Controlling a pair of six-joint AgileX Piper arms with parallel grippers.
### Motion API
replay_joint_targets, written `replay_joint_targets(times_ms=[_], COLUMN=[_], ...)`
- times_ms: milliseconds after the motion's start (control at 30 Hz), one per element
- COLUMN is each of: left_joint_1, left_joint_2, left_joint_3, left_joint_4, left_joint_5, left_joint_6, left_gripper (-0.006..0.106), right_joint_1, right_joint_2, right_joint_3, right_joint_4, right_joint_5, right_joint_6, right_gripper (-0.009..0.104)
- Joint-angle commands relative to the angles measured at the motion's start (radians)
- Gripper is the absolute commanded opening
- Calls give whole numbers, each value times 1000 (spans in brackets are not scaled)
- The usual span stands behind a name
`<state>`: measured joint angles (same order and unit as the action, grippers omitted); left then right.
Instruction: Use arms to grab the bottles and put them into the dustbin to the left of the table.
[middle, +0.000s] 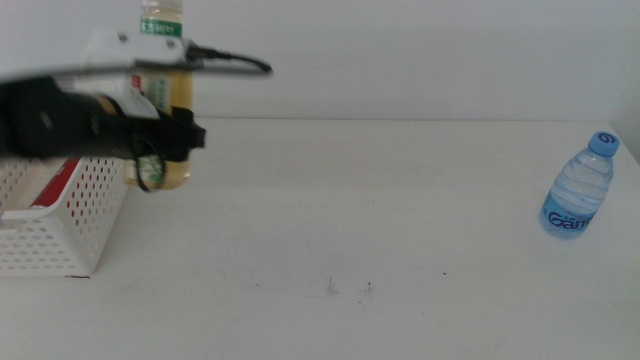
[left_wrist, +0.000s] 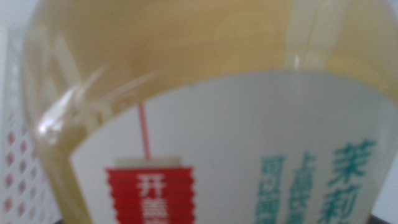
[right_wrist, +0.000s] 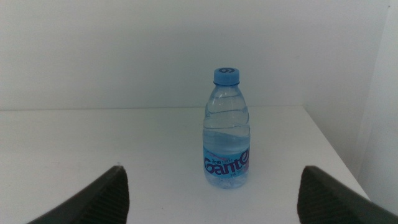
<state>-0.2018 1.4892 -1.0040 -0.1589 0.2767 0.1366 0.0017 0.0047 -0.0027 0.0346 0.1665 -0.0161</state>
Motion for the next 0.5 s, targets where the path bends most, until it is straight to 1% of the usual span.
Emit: replay_joint_targets(times_ms=[0, 100, 233, 467], left_joint_1=[29, 67, 139, 319], left_joint_2=[-34, -15, 25, 170], left_joint_3=[-111, -216, -356, -591], left_joint_4=[18, 53, 81, 91], left_joint_5=[174, 338, 498, 779], left_joint_6=[-3, -3, 7, 149], left_gripper=[39, 39, 39, 39], right_joint_1=[-4, -4, -4, -4], right_joint_2=[-5, -5, -5, -5], right_joint_3=[3, 3, 3, 3], right_joint_4=[-6, -6, -6, -6], right_joint_5=[-9, -9, -9, -9], right_joint_6=[-4, -4, -4, -4], right_gripper=[91, 91, 91, 91])
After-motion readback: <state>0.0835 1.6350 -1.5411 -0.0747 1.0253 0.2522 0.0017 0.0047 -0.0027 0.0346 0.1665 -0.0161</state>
